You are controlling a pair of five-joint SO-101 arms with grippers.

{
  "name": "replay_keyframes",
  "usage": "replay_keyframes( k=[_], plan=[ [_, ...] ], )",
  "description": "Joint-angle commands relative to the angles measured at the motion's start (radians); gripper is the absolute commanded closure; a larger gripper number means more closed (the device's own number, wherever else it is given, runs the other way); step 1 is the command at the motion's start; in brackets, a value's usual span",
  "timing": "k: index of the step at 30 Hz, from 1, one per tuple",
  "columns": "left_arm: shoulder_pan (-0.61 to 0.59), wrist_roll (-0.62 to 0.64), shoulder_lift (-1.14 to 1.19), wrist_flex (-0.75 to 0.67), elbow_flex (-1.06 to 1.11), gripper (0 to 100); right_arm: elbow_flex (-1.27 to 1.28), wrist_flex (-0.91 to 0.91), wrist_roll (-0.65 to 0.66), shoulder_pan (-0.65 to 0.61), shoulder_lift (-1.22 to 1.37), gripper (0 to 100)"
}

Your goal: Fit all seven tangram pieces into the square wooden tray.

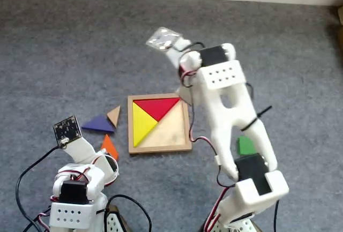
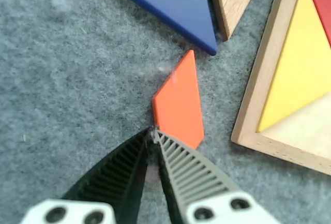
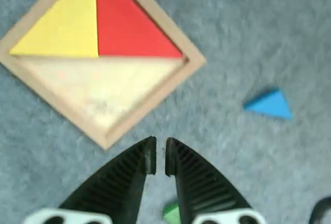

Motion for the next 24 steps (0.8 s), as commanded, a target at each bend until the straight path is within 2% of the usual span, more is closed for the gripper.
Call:
replay_keyframes(
  k=[1,6,11,15,22,24],
  plan=[
    [0.019,-0.002,-0.053,0.035,0.022,99,-0.061,0.097,-0.052,0.074,-0.085,95.7],
    [0.019,-0.002,-0.053,0.035,0.022,99,-0.047,0.171,-0.176,0.200,-0.130,95.8],
    [0.019,-0.002,-0.053,0.035,0.022,99,0.160,0.124,-0.192,0.289,-0.216,99.2],
    [0.019,-0.002,-0.053,0.035,0.022,99,0.386,0.010,-0.215,0.317,-0.348,99.4],
    [0.019,-0.002,-0.053,0.035,0.022,99,0.731,-0.242,-0.377,0.332,-0.590,98.5],
    [0.019,-0.002,-0.053,0.035,0.022,99,0.797,-0.292,-0.465,0.334,-0.610,93.1]
  ],
)
